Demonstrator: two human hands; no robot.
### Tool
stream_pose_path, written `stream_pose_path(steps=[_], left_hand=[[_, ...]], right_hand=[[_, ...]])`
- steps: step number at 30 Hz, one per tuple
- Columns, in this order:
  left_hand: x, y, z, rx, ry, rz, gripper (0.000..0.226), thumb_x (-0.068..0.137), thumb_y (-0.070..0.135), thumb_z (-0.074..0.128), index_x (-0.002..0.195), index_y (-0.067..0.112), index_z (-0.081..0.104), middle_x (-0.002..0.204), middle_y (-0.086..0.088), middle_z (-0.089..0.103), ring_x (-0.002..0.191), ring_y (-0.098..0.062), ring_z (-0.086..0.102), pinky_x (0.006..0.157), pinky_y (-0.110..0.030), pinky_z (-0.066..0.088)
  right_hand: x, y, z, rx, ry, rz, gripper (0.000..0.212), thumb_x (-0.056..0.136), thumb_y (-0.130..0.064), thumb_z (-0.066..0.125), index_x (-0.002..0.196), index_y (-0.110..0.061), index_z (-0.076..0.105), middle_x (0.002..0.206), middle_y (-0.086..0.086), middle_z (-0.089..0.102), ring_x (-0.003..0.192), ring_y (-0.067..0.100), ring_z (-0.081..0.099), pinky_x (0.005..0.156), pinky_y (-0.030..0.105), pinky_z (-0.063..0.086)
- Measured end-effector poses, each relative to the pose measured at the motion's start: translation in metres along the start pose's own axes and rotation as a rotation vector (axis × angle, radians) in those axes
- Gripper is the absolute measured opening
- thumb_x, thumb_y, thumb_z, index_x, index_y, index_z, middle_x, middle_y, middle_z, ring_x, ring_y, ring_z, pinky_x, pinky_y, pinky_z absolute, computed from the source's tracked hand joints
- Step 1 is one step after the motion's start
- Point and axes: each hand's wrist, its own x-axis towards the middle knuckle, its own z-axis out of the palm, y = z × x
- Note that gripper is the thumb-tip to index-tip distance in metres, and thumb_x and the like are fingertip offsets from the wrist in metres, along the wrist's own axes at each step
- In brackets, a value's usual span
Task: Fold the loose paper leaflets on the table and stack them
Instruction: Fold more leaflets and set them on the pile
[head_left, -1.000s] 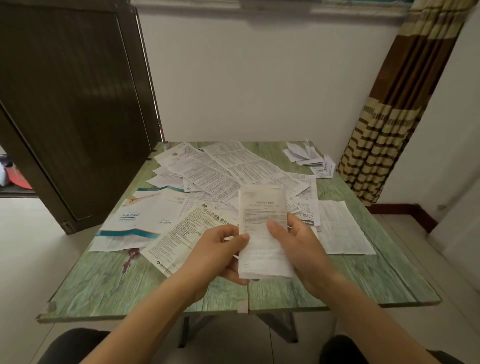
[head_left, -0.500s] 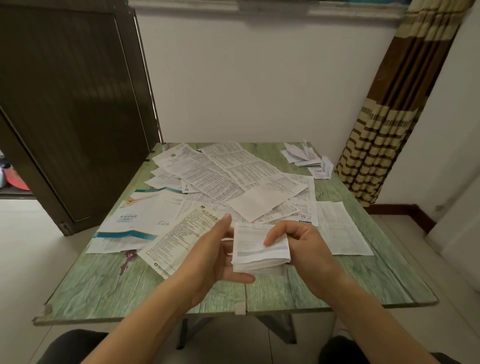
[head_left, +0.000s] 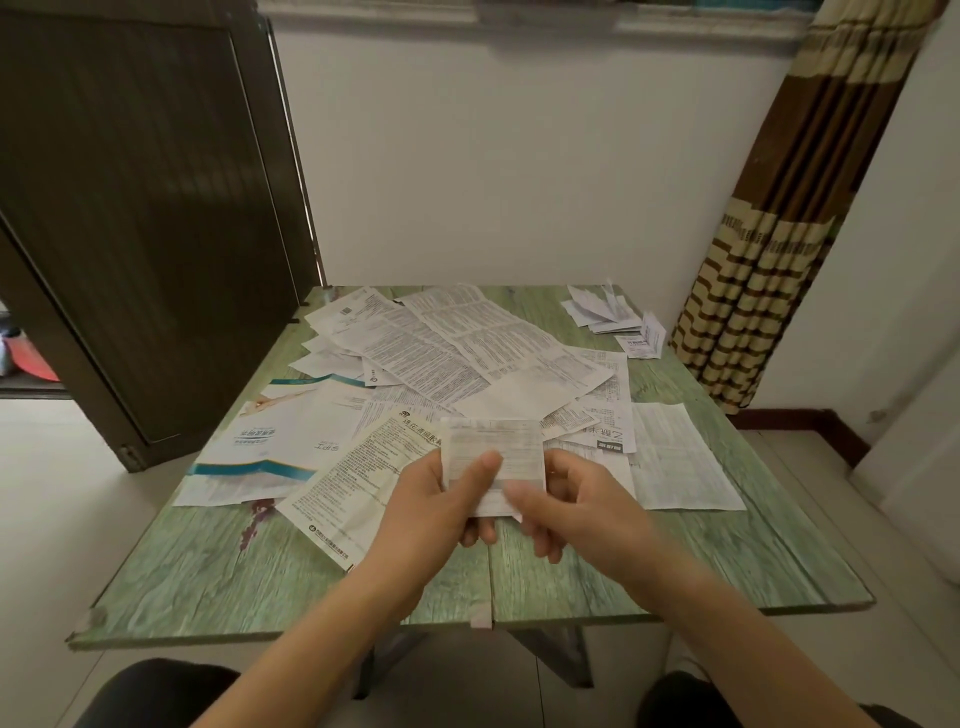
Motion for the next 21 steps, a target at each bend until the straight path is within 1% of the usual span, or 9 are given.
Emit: stream_pose_path(steps=[2,4,9,11,13,14,16,19,21], left_hand=[[0.0,-0.001,0.0,-0.007,-0.009,-0.003,0.012,0.091,0.022,0.058,0.095,0.015,0.067,0.056,0.004,0.062,0.045,-0.006,0.049,0.046,-0.015,0.04],[0.001,-0.003,-0.003,-0.041,-0.046,-0.054,0.014,0.088,0.016,0.062,0.101,0.014,0.068,0.063,0.005,0.066,0.047,-0.005,0.05,0.05,-0.015,0.043],[0.002,-0.007,-0.006,-0.019,-0.055,-0.124,0.015,0.085,0.006,0.064,0.1,0.009,0.066,0.056,0.004,0.063,0.045,-0.003,0.052,0.052,-0.014,0.046],[0.003,-0.007,0.0,-0.017,-0.05,-0.131,0.013,0.086,0.005,0.064,0.098,0.009,0.065,0.056,0.005,0.064,0.045,-0.003,0.053,0.052,-0.015,0.047],[0.005,-0.009,0.007,-0.012,-0.051,-0.149,0.011,0.087,0.006,0.064,0.097,0.009,0.063,0.054,0.005,0.064,0.045,-0.003,0.054,0.052,-0.015,0.047],[0.006,-0.011,0.009,-0.004,-0.032,-0.159,0.012,0.086,0.008,0.065,0.098,0.01,0.062,0.054,0.005,0.064,0.045,-0.003,0.055,0.052,-0.015,0.046],[0.01,-0.016,0.008,0.055,0.063,-0.152,0.019,0.085,0.011,0.067,0.102,0.013,0.058,0.058,0.005,0.064,0.048,-0.003,0.058,0.05,-0.014,0.045],[0.015,-0.032,0.01,0.416,0.24,0.066,0.017,0.088,0.02,0.064,0.103,0.021,0.057,0.076,0.008,0.064,0.068,-0.002,0.059,0.06,-0.013,0.043],[0.016,-0.043,0.019,0.658,0.265,0.307,0.01,0.091,0.024,0.059,0.1,0.024,0.063,0.089,0.013,0.062,0.084,-0.005,0.055,0.07,-0.014,0.039]], right_hand=[[0.0,0.001,-0.001,-0.008,0.032,-0.005,0.02,0.089,-0.018,0.063,0.108,-0.014,0.06,0.055,-0.004,0.058,0.047,0.009,0.052,0.046,0.02,0.042],[0.001,0.002,-0.005,0.034,0.048,0.001,0.019,0.087,-0.016,0.065,0.105,-0.01,0.063,0.053,-0.001,0.059,0.045,0.01,0.051,0.044,0.02,0.04],[0.004,0.004,-0.003,0.033,0.101,0.041,0.023,0.094,-0.028,0.054,0.098,-0.007,0.065,0.061,0.0,0.064,0.049,0.009,0.053,0.046,0.019,0.04],[0.01,0.008,0.003,0.015,0.191,0.047,0.031,0.095,-0.033,0.051,0.095,-0.005,0.065,0.064,0.0,0.064,0.05,0.009,0.053,0.045,0.019,0.04],[0.016,0.014,0.008,-0.046,0.312,0.005,0.034,0.094,-0.036,0.052,0.089,-0.005,0.064,0.07,0.007,0.065,0.053,0.01,0.053,0.046,0.021,0.041],[0.017,0.018,0.008,-0.095,0.37,-0.032,0.031,0.094,-0.036,0.053,0.086,-0.007,0.063,0.072,0.009,0.065,0.056,0.011,0.055,0.048,0.022,0.042],[0.017,0.025,0.002,-0.175,0.456,-0.092,0.022,0.093,-0.032,0.056,0.08,-0.014,0.061,0.073,0.002,0.066,0.062,0.012,0.059,0.052,0.024,0.047],[0.011,0.037,-0.016,-0.24,0.503,-0.082,0.019,0.092,-0.031,0.057,0.08,-0.017,0.059,0.075,-0.002,0.064,0.068,0.011,0.062,0.057,0.026,0.054],[0.005,0.047,-0.023,-0.354,0.525,-0.046,0.024,0.092,-0.034,0.056,0.075,-0.016,0.055,0.069,-0.002,0.059,0.06,0.009,0.056,0.05,0.02,0.048]])
